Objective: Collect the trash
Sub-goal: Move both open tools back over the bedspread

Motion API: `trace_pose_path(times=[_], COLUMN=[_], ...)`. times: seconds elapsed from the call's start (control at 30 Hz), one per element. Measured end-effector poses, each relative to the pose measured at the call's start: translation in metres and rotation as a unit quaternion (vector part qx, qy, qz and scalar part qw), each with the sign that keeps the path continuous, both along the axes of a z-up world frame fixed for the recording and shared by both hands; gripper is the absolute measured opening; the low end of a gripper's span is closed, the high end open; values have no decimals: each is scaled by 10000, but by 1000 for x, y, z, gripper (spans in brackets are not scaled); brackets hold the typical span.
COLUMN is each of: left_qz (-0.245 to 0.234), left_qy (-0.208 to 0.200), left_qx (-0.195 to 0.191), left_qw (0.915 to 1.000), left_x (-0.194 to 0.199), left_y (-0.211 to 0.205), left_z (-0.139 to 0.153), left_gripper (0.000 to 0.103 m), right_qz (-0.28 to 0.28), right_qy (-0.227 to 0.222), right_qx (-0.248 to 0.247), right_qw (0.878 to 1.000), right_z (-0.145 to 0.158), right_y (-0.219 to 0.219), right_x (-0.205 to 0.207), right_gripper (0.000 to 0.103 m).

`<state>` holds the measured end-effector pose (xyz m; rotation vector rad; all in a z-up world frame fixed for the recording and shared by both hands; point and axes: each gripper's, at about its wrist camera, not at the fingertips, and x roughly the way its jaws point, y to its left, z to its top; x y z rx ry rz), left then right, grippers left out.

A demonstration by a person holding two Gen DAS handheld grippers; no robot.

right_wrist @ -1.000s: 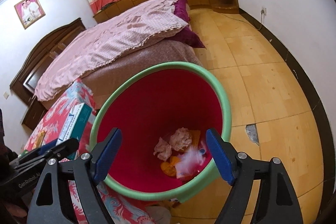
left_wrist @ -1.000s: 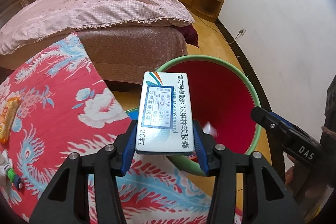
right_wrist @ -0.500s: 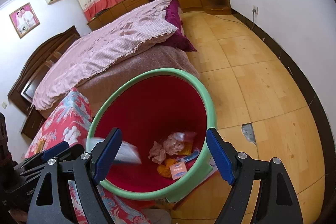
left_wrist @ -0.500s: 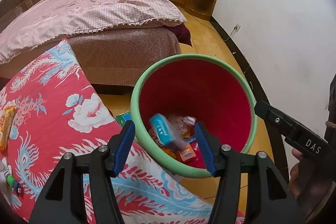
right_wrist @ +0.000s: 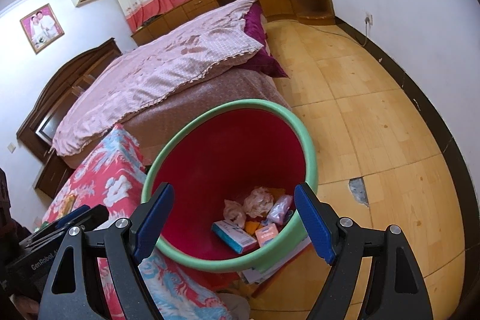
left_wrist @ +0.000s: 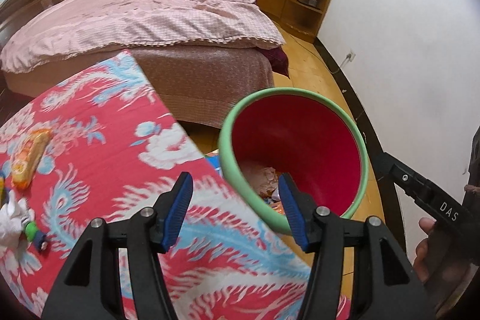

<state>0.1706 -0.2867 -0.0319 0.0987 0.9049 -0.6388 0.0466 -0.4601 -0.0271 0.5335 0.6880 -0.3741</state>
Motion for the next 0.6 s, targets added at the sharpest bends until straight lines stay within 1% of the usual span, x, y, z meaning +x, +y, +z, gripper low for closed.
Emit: trace_pose_path(times=[0.3, 0.6], left_qz=[500, 1068], left_qy=[-79, -201], left_qx=[-82, -157], left_qw=[9987, 9940], left_x=[-3, -4], left_y=[51, 107], left_z=[11, 22], left_gripper=[59, 59], right_qz=[301, 706], right_qy=[-28, -21], right_qx=[51, 74], right_qw=[9995, 9975], right_z=[8, 13], right_y=[29, 64], right_x=[5, 14], right_gripper=[83, 83])
